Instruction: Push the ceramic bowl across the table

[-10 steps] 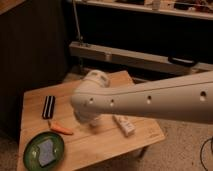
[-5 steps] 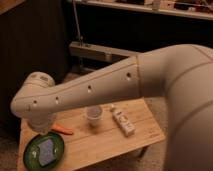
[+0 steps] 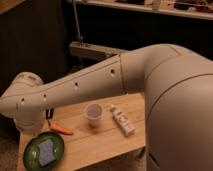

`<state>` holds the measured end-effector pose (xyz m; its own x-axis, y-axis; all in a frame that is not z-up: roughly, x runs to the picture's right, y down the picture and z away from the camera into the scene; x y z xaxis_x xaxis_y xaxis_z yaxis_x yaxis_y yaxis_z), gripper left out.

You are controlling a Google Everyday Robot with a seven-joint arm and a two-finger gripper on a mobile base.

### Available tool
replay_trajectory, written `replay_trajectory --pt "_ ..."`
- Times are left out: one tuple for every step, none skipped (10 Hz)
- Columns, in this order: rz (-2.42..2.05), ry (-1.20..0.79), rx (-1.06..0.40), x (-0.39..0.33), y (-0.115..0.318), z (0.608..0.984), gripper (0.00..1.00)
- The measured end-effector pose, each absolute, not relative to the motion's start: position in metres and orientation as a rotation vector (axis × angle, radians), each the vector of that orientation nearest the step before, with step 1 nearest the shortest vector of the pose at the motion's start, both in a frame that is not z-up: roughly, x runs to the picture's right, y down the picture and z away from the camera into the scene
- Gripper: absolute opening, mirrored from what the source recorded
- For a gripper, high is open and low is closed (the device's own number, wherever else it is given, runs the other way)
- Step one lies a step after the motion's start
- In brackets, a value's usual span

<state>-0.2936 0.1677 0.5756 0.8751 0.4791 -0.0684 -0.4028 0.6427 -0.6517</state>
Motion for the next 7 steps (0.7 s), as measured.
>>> replay_trajectory --pt "0.503 -0.111 -0.711 -0.293 0.167 0.576 0.04" --pt "0.503 -0.106 -0.709 -0.291 0.166 0.576 0.04" --pt "0.476 -0.108 -0.704 -0.292 0.169 0.582 0.04" --pt "0.45 -0.119 -0.704 -0.296 0.172 0.59 0.04" --pt "0.421 -0.131 -0.703 -0.303 0.178 0.605 0.04" --pt "0.387 -0.146 -0.707 -0.313 0.189 0.621 0.04" --pt "0.363 -0.158 -0.709 -0.32 0.196 0.634 0.04"
